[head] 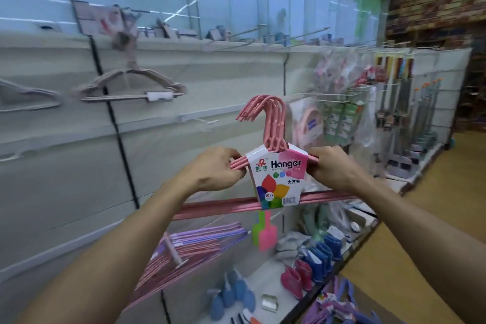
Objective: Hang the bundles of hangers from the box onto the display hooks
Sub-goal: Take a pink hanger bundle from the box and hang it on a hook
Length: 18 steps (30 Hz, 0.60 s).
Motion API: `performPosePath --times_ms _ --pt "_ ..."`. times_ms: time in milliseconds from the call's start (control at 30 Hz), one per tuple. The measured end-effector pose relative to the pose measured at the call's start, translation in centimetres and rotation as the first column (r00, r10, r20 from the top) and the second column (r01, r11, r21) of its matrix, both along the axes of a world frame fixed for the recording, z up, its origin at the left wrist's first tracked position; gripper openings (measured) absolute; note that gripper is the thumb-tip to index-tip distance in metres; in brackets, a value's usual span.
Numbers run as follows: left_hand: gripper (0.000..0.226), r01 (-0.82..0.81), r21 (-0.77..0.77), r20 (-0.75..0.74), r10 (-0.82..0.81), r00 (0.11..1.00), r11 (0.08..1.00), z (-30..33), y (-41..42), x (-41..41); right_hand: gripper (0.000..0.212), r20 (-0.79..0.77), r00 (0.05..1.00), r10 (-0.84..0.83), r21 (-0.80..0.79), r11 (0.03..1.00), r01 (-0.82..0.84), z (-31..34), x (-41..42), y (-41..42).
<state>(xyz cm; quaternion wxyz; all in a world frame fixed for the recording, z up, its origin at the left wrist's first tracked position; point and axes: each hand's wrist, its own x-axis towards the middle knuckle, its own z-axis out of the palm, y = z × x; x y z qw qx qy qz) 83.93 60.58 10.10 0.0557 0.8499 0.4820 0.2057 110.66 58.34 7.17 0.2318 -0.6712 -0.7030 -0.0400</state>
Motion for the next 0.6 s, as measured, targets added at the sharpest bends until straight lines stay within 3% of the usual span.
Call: performPosePath --times_ms 67,167,300,467,600 --pt "0.025 -0.062 -0.004 0.0 0.062 0.998 0.998 0.1 -1.2 -2.6 0.018 0.002 0.999 0.039 -0.005 0.999 -0.039 0.2 -2.6 0.3" --pt "0.027 -0.141 -0.024 0.013 0.142 0.99 0.99 0.1 -3.3 -6.1 0.003 0.008 0.992 0.129 0.008 0.992 -0.129 0.1 -6.1 0.8" --pt "0.029 -0.258 -0.027 0.011 0.258 0.966 0.966 0.1 -5.9 -10.4 0.005 0.011 0.969 0.247 0.018 0.969 -0.248 -0.1 -10.7 1.1" --pt "0.03 -0.385 -0.037 -0.007 0.385 0.923 0.922 0.0 -9.0 -15.2 0.028 -0.042 0.928 0.371 -0.008 0.928 -0.371 -0.6 -16.2 2.1" --pt "0.028 -0.467 -0.046 0.017 0.468 0.884 0.883 -0.2 -11.3 -18.6 0.032 -0.033 0.881 0.472 -0.021 0.881 -0.473 -0.2 -20.9 2.3"
